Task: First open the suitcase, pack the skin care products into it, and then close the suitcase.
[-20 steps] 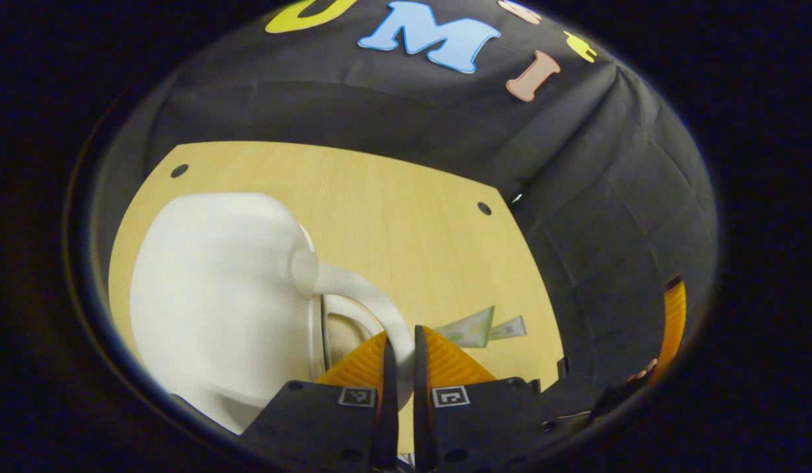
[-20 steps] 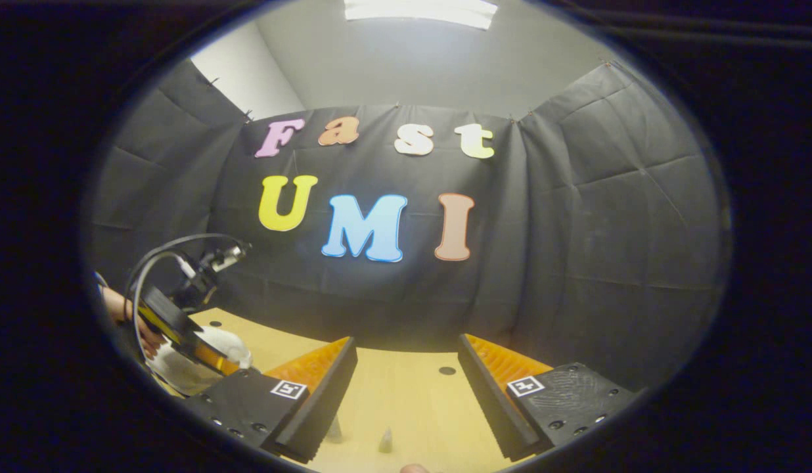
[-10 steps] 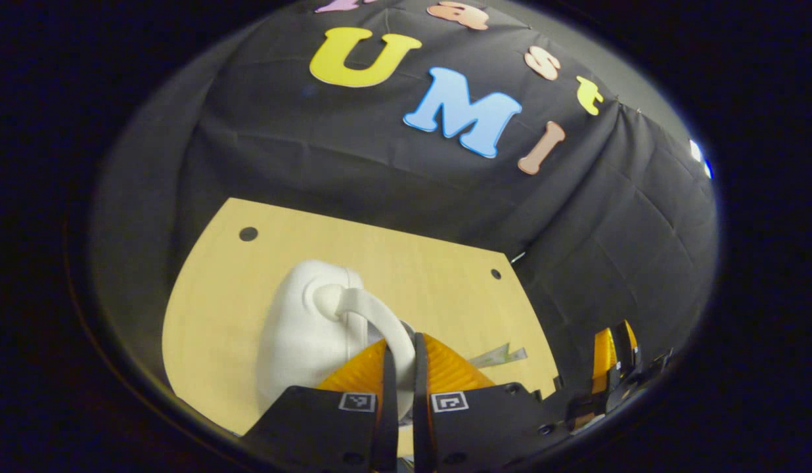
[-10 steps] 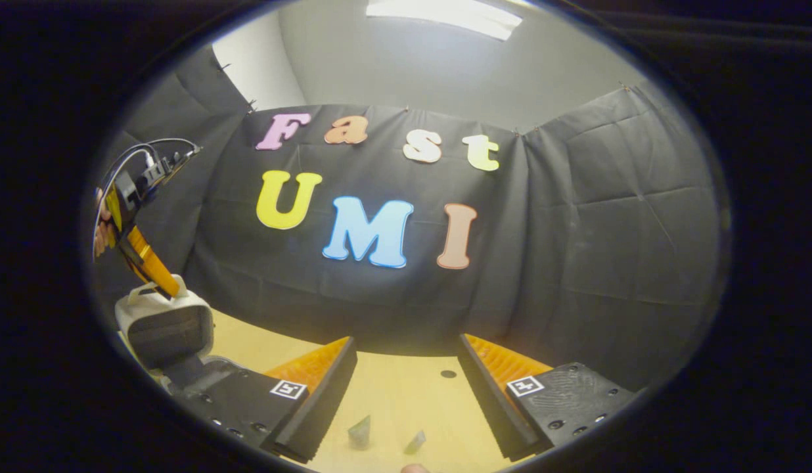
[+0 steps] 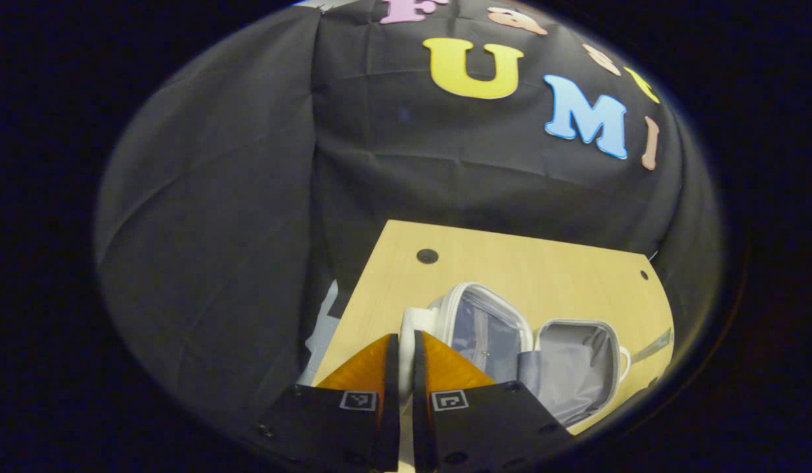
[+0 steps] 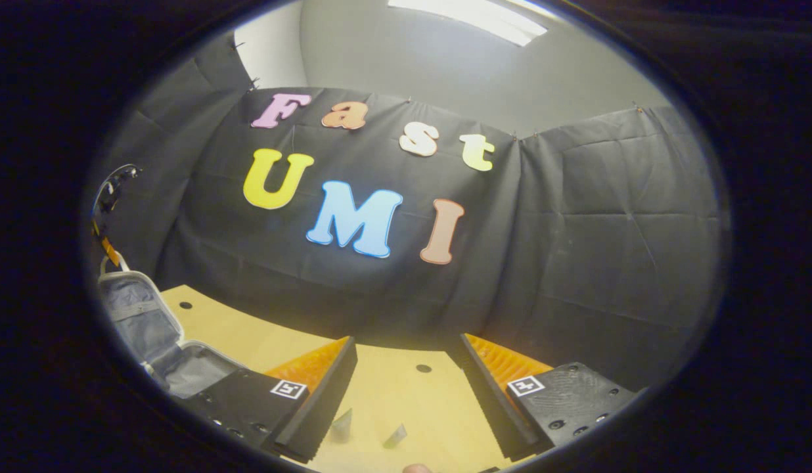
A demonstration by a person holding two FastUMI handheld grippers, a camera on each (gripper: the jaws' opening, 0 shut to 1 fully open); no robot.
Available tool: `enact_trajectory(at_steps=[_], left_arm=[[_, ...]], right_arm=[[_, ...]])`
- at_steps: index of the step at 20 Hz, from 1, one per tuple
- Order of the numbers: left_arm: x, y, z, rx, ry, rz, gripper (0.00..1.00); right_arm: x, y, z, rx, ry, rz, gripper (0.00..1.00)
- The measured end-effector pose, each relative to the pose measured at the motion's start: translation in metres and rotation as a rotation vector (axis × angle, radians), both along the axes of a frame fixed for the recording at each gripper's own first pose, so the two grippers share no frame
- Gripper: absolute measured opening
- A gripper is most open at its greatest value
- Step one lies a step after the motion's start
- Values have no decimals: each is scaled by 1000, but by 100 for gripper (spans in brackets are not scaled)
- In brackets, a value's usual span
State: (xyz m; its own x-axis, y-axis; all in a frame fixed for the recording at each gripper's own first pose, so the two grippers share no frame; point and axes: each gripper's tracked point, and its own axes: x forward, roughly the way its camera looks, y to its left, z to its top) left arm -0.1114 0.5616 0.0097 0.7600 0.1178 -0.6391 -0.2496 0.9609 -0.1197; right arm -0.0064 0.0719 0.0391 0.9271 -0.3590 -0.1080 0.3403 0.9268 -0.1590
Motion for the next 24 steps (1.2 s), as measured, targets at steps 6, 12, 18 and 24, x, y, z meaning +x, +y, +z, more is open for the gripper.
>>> enact_trajectory(at_steps=[6,12,18,24], left_arm=[[-12,46,-88,-27,86,21,17],[-15,75,-139,87,181,105,26],[-16,39,-63,173,-51,224,94],[-7,-112,23,168,-302,129,95]], right_arm=[[7,-5,-6,44,-1,-35,94],[-9,-36,-15,47,-2,-71,94],[-19,-69,-39,115,13,-29,94],[-6,-83,-53,46,-3,71,94]])
